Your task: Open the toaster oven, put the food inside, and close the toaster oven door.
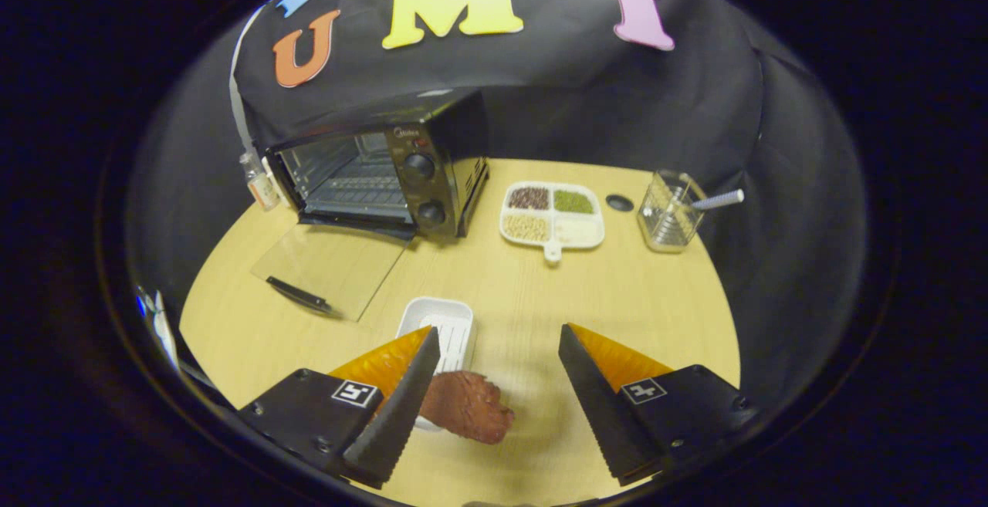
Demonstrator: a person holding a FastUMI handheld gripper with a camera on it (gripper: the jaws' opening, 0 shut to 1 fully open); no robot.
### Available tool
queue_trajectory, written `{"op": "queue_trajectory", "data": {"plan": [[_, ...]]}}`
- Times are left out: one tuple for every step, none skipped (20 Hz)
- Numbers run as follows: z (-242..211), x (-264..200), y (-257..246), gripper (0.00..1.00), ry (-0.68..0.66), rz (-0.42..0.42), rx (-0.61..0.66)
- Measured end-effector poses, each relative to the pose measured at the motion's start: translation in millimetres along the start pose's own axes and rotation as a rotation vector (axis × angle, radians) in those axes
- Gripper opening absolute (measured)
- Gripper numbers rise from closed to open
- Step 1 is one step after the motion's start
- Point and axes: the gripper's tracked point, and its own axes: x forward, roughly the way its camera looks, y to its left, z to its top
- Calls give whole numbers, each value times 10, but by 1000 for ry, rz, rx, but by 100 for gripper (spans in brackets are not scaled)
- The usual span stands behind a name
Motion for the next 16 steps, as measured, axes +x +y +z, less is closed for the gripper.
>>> {"op": "queue_trajectory", "data": {"plan": [[-55,1,-19,97,13,48,10],[-123,2,3,95,32,97,28],[-216,11,23,86,65,150,54],[-300,14,67,81,98,211,73],[-384,28,151,74,142,274,95],[-451,3,234,70,175,344,128],[-484,-2,294,66,203,388,161],[-533,17,316,62,230,416,187],[-521,33,311,54,244,429,217],[-540,40,319,46,253,440,251],[-512,60,335,38,258,457,282],[-490,54,355,29,249,478,312],[-456,82,368,24,244,483,347],[-426,87,363,18,234,487,360],[-422,105,387,16,220,498,364],[-408,86,407,15,218,504,380]]}}
